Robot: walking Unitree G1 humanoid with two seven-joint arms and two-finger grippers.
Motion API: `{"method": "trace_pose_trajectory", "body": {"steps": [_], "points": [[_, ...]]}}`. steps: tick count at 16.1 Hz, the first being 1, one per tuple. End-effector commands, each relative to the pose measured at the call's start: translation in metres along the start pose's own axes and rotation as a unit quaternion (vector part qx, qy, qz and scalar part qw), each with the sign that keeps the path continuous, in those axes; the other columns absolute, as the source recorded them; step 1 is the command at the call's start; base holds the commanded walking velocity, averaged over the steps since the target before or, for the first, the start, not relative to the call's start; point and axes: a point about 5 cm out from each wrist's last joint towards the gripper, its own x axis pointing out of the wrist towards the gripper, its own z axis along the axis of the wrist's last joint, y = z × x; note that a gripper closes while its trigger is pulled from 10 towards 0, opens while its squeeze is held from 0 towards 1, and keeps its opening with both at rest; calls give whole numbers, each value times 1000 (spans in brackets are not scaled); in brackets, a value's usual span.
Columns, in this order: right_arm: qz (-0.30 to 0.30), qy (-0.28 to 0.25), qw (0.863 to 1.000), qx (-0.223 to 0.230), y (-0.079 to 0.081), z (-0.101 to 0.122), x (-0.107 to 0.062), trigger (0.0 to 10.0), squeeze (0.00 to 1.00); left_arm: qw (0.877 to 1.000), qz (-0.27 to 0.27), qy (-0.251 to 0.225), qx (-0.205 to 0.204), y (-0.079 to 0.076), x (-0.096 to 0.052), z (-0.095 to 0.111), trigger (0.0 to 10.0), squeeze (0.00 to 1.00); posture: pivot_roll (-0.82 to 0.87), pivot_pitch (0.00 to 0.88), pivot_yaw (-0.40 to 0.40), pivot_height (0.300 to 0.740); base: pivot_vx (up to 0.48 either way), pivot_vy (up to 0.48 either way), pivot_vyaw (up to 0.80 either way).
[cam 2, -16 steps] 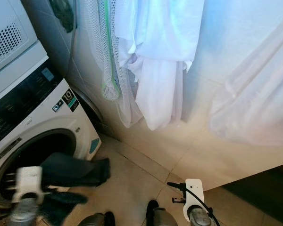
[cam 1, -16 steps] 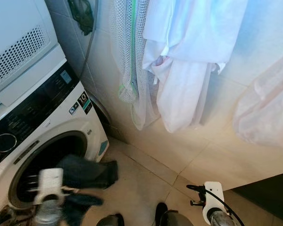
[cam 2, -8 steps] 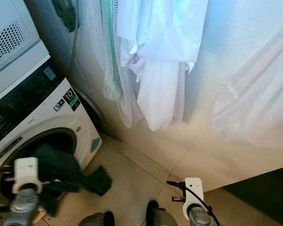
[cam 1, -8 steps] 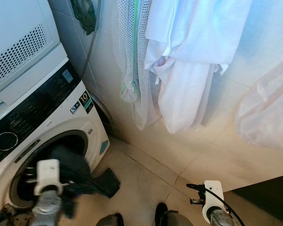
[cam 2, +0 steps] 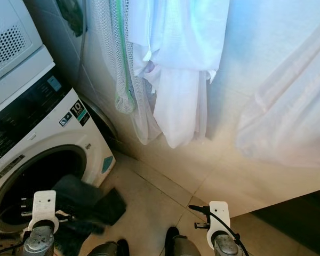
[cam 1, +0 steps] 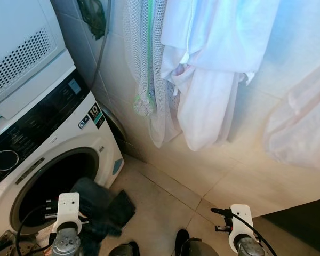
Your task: Clothes washing
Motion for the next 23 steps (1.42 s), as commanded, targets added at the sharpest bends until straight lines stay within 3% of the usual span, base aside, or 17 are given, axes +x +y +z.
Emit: {"method": "trace_pose_trajectory", "body": {"steps": [1, 13, 23], "points": [[0, 13, 1000, 6, 1, -10, -3, 10000, 0, 1000, 16, -1, -2, 8, 0, -1, 10000, 0, 73, 258, 34, 740, 0, 0, 0], [5, 6, 1000, 9, 3, -8, -2, 10000, 0, 999, 24, -27, -10, 12, 8, 13, 10000, 0, 76, 258, 32, 740, 0, 0, 0], [3, 4, 1000, 11, 2, -7, -2, 10000, 0, 1000, 14, -20, -8, 5, 5, 9, 10000, 0, 70, 244, 34, 740, 0, 0, 0]]}}
